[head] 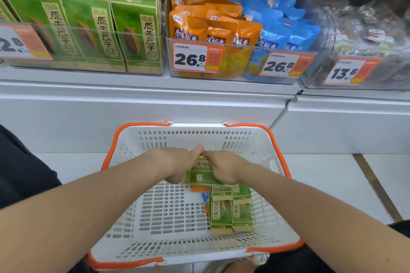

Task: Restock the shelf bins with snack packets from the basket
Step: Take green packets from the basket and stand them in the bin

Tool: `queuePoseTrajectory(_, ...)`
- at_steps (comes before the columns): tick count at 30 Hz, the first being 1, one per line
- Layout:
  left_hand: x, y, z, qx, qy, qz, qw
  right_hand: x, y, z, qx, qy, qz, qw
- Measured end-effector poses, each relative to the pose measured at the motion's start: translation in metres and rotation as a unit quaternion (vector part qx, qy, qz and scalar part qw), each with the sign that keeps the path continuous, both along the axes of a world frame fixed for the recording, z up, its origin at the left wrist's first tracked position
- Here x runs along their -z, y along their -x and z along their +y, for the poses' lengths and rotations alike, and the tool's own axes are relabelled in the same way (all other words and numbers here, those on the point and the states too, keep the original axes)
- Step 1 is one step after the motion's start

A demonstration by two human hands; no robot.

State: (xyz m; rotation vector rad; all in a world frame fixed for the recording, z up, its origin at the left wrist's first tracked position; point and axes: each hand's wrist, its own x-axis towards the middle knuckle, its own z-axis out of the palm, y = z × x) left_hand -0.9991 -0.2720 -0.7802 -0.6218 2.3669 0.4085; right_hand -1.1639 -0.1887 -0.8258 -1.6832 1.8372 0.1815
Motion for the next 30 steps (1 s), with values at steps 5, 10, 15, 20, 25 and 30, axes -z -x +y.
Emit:
queuePoseTrajectory(5, -0.001, -0.018, -0.015, -0.039, 0.008, 0.073, 0.997, -0.014, -0.012, -0.007, 0.191, 0.086, -0.151, 0.966)
queuePoseTrajectory(10, -0.011, -0.028, -0.040, -0.055, 0.075, 0.256, 0.962, -0.035, -0.026, -0.010, 0.275, 0.054, -0.354, 0.892)
queuePoseTrajectory(15, -0.029, -0.046, -0.064, -0.083, 0.107, 0.216, 0.967, -0.044, -0.035, -0.021, 0.183, 0.123, -0.315, 0.923)
queuePoseTrajectory(20, -0.042, -0.059, -0.076, -0.244, 0.010, 0.347, 0.906, -0.054, -0.052, -0.032, 0.152, 0.232, -0.281, 0.919)
queuePoseTrajectory(25, -0.073, -0.061, -0.070, -0.405, -0.060, 0.531, 0.742, -0.072, -0.070, -0.046, 0.166, 0.310, -0.301, 0.886)
queuePoseTrajectory(30, -0.115, -0.064, -0.070, -0.421, 0.042, 0.608, 0.672, -0.120, -0.090, -0.064, 0.157, 0.448, -0.290, 0.831)
